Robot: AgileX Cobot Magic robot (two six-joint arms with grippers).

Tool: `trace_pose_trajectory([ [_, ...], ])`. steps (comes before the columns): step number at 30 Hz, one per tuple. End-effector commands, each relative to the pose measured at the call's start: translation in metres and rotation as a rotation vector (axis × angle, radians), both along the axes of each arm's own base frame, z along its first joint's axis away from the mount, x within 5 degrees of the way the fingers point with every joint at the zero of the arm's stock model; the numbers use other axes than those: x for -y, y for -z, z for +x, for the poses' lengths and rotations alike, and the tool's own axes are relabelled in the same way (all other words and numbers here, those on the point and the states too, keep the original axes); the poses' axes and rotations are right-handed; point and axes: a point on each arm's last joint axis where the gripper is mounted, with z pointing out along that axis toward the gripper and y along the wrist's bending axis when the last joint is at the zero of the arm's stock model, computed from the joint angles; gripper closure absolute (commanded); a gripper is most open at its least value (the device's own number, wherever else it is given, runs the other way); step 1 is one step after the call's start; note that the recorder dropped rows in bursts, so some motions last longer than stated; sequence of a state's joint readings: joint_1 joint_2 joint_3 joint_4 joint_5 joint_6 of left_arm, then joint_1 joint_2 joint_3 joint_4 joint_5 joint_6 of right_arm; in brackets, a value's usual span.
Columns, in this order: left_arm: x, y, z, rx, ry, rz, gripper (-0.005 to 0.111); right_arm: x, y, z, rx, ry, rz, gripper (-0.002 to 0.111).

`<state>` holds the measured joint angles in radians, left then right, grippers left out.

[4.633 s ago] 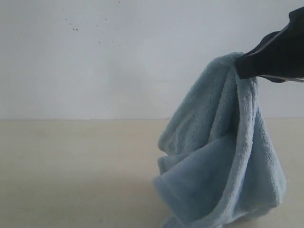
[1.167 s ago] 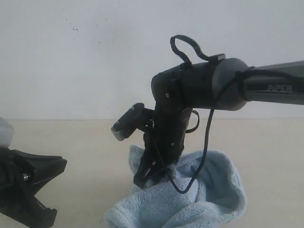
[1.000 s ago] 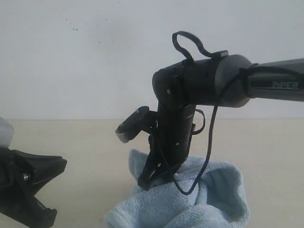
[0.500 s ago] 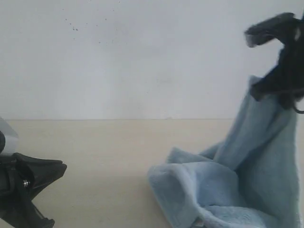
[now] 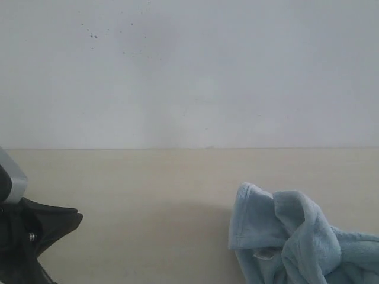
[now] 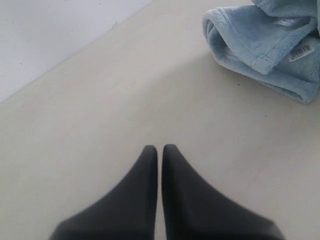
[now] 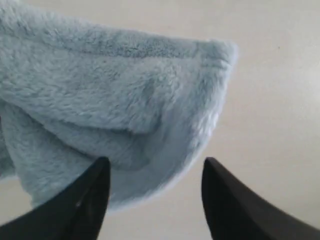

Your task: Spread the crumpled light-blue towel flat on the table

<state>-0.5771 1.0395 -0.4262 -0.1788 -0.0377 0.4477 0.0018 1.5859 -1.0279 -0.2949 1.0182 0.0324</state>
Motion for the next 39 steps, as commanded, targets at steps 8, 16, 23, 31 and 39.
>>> trace_pose_trajectory([
  [8, 0.001, -0.003, 0.001, 0.015, 0.0, -0.014, 0.103, -0.042, -0.082, 0.04, 0.286, 0.121, 0.522, 0.077],
  [16, 0.002, -0.003, 0.001, 0.02, -0.001, -0.017, 0.103, -0.071, -0.111, 0.039, 0.268, -0.054, 0.819, 0.059],
  [23, 0.002, -0.003, 0.001, 0.019, -0.003, -0.019, 0.103, -0.133, -0.109, 0.02, 0.15, -0.283, 0.817, 0.053],
  [31, 0.001, -0.003, 0.001, 0.012, -0.01, -0.029, 0.103, -0.168, -0.099, 0.009, 0.193, -0.455, 0.482, 0.053],
  [39, 0.002, -0.004, 0.002, 0.024, -0.012, -0.035, 0.103, -0.141, -0.084, 0.031, 0.267, -0.233, 0.166, 0.053],
])
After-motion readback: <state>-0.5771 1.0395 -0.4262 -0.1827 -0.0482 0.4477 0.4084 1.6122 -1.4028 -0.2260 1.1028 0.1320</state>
